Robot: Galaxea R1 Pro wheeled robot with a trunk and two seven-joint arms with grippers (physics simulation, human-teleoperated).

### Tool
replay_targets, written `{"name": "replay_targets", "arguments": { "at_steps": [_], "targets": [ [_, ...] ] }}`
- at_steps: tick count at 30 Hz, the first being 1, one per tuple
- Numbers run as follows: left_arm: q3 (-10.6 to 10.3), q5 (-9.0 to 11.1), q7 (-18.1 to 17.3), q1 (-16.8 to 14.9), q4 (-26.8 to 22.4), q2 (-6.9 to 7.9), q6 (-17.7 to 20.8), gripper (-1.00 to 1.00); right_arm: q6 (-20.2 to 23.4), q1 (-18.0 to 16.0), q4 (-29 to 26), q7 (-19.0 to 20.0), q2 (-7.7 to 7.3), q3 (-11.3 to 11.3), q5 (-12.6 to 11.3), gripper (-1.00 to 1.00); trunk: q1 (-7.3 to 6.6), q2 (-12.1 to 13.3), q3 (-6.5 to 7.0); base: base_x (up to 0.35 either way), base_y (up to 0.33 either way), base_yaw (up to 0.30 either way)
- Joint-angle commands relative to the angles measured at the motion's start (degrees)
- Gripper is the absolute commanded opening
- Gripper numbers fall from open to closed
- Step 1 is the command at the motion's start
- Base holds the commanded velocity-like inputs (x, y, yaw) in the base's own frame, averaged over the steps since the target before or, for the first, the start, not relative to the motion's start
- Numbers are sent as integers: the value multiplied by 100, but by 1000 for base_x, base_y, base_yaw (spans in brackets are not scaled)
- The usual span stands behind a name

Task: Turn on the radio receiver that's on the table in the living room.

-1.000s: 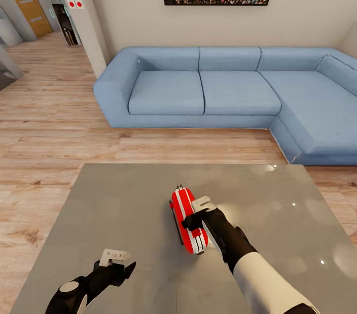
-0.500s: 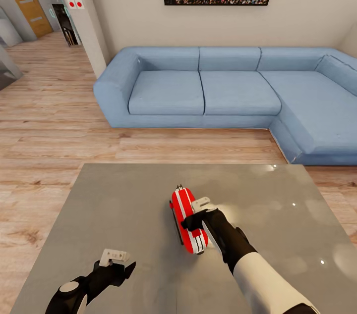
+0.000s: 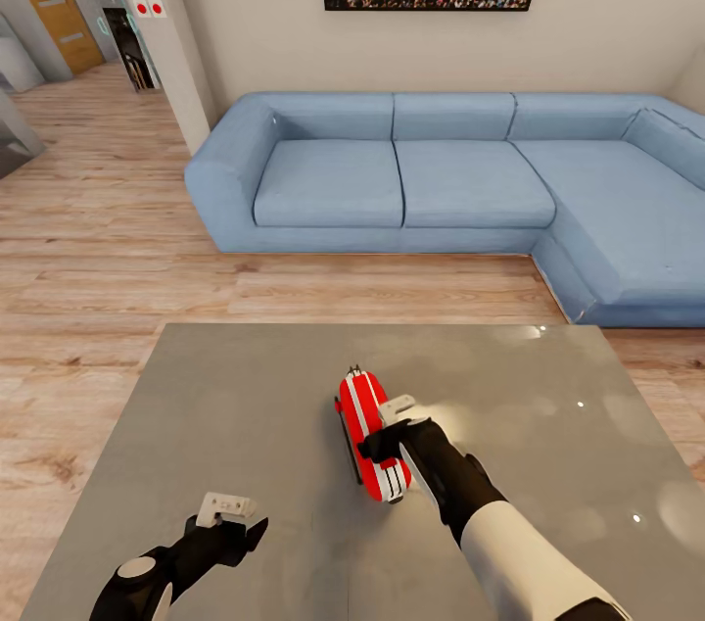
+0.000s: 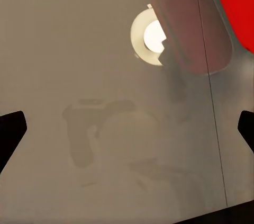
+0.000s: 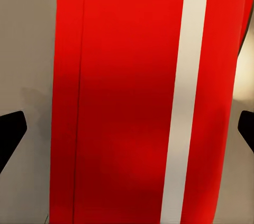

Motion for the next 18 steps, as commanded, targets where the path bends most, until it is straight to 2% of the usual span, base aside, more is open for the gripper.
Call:
{"name": "replay_targets", "arguments": {
  "at_steps": [1,10,11,18],
  "targets": [
    [0,0,0,0,0,0,0,100,-2,0,3,0,0,0,0,100,0,0,0,0,0,0],
    [0,0,0,0,2,0,-1,100,-8,0,21,0,0,0,0,100,0,0,0,0,0,0],
    [0,0,0,0,2,0,0,100,-11,0,24,0,0,0,1,-100,0,0,0,0,0,0],
    [0,0,0,0,2,-1,-1,100,-100,0,131,0,0,0,2,-100,0,0,0,0,0,0]
  ]
}}
